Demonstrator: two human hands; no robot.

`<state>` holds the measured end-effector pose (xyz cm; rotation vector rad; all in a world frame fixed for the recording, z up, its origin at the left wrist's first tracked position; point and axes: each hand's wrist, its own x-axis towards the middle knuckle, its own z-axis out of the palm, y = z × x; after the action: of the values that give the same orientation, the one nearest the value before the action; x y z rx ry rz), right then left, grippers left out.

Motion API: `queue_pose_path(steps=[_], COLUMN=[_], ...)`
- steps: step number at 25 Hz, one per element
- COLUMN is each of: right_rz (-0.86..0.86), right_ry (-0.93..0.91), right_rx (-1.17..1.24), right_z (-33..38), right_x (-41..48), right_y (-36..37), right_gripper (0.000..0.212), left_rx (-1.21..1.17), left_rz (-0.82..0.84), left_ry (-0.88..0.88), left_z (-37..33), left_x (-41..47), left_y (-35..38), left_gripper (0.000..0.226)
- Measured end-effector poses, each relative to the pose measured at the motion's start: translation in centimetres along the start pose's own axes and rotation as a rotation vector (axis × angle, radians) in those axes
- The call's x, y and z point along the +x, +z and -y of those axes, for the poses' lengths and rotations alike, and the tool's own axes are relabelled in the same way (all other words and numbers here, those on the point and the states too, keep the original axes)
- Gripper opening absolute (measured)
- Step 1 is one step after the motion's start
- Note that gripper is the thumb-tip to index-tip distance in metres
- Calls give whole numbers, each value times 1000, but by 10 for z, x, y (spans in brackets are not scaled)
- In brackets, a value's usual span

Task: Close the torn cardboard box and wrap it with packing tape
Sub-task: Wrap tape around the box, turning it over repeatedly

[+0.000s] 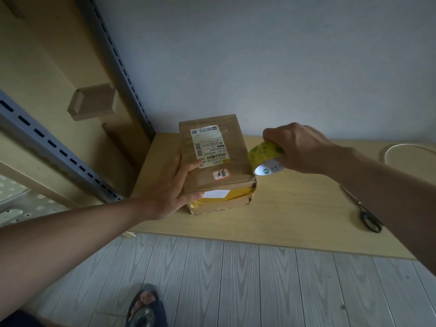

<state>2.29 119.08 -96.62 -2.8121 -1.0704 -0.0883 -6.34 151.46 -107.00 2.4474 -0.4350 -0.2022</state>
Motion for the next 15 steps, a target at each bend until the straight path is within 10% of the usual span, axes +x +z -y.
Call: queue_pose_path(steps=[15], right_rz=[31], right_ry=[-26], right_rx=[23], right_z=[-17], right_x=[-12], right_y=[23], right_gripper=[33], left_rx=[129], left_rz=[6], left_ry=[87], left_z=[-2], left_x=[-3], left_y=[-3], left_gripper=[60])
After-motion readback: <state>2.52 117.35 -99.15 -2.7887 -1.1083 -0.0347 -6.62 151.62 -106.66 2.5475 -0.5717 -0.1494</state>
